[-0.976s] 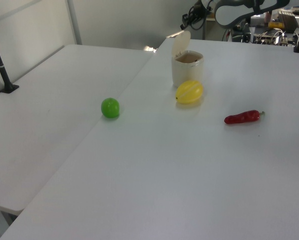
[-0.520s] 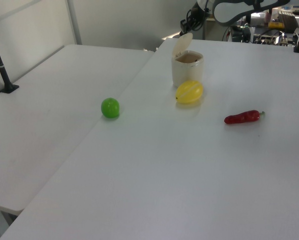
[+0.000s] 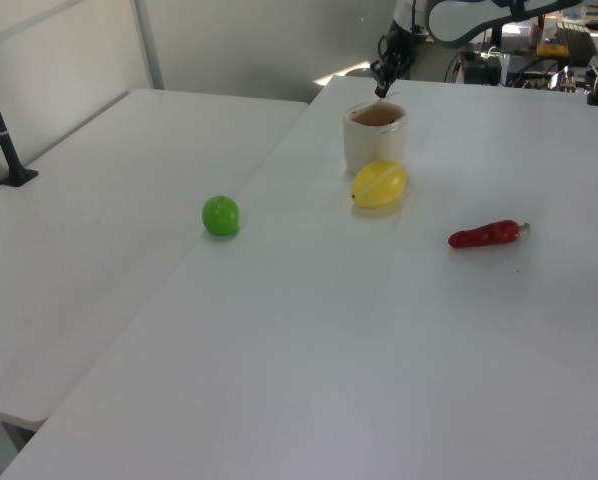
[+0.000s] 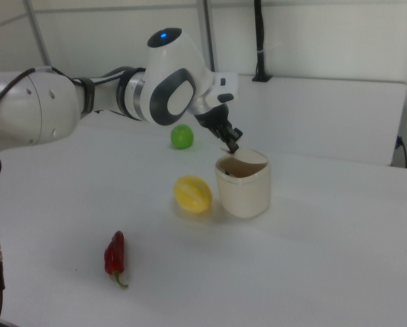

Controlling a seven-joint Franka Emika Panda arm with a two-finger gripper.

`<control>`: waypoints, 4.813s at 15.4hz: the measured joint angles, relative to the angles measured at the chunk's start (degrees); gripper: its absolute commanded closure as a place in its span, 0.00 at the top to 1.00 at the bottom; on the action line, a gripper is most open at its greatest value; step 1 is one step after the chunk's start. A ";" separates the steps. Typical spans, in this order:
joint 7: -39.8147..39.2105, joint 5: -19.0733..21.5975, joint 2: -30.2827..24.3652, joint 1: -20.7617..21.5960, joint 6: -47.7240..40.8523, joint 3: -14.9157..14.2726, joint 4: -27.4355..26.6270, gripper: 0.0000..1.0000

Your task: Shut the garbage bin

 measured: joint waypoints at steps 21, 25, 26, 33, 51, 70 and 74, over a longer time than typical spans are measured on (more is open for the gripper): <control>0.00 -0.96 1.19 0.81 -3.08 -0.38 -1.81 0.00; 0.00 -0.96 1.23 0.83 -3.08 -0.38 -1.87 0.00; 0.00 -0.96 1.23 0.83 -3.08 -0.38 -1.87 0.00; 0.00 -0.96 1.23 0.84 -3.08 -0.38 -1.87 0.00; 0.00 -0.96 -6.94 6.18 -19.85 0.40 -1.38 0.00; -12.89 2.76 -23.64 18.14 -45.87 0.08 -3.02 1.00; -12.89 2.76 -23.66 18.12 -45.87 0.00 -3.37 1.00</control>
